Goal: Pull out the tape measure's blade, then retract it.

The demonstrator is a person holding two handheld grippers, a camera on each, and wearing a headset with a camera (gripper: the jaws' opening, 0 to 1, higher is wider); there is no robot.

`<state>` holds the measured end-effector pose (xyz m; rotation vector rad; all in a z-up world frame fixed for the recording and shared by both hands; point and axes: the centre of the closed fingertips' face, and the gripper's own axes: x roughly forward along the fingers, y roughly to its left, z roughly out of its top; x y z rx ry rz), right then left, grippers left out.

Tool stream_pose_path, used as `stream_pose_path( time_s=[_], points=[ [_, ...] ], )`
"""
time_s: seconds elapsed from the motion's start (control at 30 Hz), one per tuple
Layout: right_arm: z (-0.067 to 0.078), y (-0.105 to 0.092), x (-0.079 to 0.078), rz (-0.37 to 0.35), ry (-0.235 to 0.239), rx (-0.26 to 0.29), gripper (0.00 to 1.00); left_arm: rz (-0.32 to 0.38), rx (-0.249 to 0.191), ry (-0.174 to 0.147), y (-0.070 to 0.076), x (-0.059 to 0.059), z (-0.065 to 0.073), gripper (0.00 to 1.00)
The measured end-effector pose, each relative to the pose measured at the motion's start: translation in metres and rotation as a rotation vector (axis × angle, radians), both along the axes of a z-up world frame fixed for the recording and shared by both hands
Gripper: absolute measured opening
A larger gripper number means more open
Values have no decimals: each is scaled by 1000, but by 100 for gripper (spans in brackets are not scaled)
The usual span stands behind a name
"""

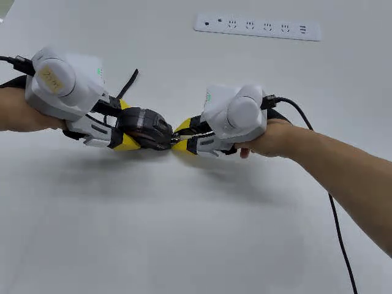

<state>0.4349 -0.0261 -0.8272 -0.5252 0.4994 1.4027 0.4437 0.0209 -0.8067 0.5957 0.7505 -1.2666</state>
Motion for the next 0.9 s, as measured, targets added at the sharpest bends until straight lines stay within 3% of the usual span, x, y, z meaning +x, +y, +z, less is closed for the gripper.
stream_pose_path(
  time_s=[0.9],
  points=[
    [2, -24, -1, 19, -12, -20, 12, 3, -5, 4, -1, -1, 1, 31]
  ],
)
